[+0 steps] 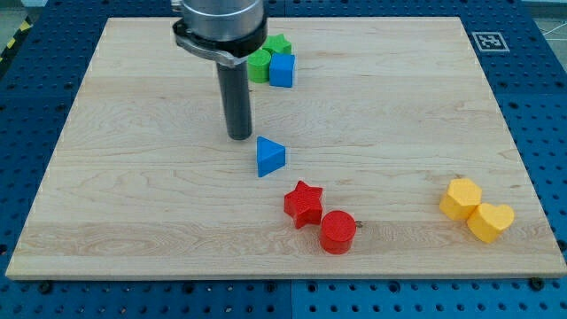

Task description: Slide red circle up towards center

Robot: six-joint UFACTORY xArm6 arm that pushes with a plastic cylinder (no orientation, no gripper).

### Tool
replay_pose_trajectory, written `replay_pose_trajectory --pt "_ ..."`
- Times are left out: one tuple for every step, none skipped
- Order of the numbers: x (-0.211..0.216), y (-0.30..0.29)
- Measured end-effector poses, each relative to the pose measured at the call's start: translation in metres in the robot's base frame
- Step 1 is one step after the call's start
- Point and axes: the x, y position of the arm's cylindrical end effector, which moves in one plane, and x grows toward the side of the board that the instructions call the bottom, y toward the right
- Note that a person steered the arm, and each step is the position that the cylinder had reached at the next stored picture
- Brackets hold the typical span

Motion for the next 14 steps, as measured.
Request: replay_pose_trajectory --pt "0.049 -0.039" --pt "0.109 -0.055" --pt "0.174 -0.043" --pt "0.176 -0.034" --pt "0.176 -0.034" --pt "0.176 -0.024" --pt "0.175 -0.019" --pt "0.175 -0.017" --pt "0.176 0.039" --pt "0.175 0.044" --pt "0.176 0.073" --pt "0.176 0.081" --pt "0.175 0.110" --pt "0.176 0.118"
